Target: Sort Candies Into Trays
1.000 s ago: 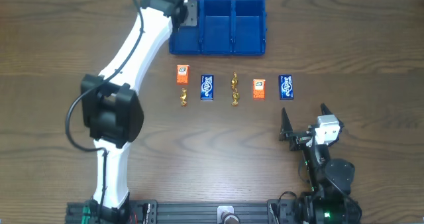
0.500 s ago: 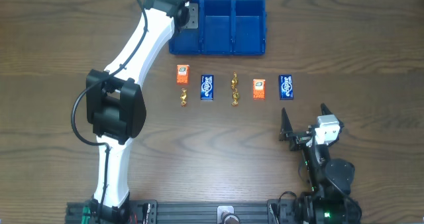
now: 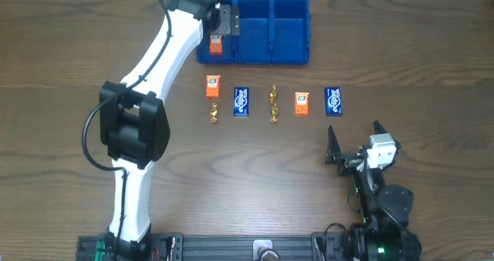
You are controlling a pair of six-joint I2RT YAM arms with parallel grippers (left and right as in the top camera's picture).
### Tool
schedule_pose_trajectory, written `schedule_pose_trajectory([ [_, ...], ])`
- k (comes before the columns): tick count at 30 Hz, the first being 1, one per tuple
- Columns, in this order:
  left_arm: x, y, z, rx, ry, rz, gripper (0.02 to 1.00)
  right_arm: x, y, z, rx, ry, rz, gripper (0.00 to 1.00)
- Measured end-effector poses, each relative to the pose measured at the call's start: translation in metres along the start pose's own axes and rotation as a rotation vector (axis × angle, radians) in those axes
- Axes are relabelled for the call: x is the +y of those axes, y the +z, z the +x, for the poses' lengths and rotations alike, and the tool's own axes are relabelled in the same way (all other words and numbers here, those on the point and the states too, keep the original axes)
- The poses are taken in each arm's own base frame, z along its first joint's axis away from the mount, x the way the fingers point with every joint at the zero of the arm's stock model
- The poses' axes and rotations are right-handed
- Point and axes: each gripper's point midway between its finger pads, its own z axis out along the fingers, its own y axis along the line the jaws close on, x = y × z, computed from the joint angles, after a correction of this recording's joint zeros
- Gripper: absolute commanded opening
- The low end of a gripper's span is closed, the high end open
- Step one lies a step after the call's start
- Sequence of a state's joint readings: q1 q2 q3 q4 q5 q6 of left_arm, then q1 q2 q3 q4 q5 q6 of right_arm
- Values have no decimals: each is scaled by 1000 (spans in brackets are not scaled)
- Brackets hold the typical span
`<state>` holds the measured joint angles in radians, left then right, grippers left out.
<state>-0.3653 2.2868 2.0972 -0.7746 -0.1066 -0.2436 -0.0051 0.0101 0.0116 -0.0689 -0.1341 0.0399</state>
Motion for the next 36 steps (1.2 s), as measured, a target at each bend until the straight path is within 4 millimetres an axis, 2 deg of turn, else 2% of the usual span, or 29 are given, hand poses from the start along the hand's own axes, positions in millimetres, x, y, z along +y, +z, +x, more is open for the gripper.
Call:
schedule_pose_trajectory([
  [2, 0, -20, 6, 27, 8, -4, 1000, 0, 0, 0, 0, 0, 0, 998],
  [4, -4, -52, 7, 27, 14, 5, 1000, 0, 0, 0, 0, 0, 0, 998],
  [6, -13, -94, 4, -11, 22, 32, 1000, 0, 0, 0, 0, 0, 0, 998],
  [7, -17, -108, 2, -30, 20, 45, 1000, 0, 0, 0, 0, 0, 0, 998],
  [8, -27, -137, 3, -68, 29, 76, 1000, 0, 0, 0, 0, 0, 0, 998],
  [10, -30, -147, 11, -78, 21, 91, 998, 0, 0, 0, 0, 0, 0, 998],
  [11, -27, -143, 21, -59, 14, 86, 998, 0, 0, 0, 0, 0, 0, 998],
  [12, -22, -132, 37, -24, 8, 71, 996, 0, 0, 0, 0, 0, 0, 998],
  [14, -14, -101, 65, 49, -2, 42, 991, 0, 0, 0, 0, 0, 0, 998],
  [17, -8, -68, 99, 128, -3, 21, 982, 0, 0, 0, 0, 0, 0, 998],
  [20, -3, -48, 126, 175, -13, 11, 976, 0, 0, 0, 0, 0, 0, 998],
  [26, -1, -27, 146, 184, -19, 23, 963, 0, 0, 0, 0, 0, 0, 998],
  [31, -2, -19, 147, 176, -22, 26, 952, 0, 0, 0, 0, 0, 0, 998],
  [36, 4, 9, 165, 236, -25, -6, 930, 0, 0, 0, 0, 0, 0, 998],
])
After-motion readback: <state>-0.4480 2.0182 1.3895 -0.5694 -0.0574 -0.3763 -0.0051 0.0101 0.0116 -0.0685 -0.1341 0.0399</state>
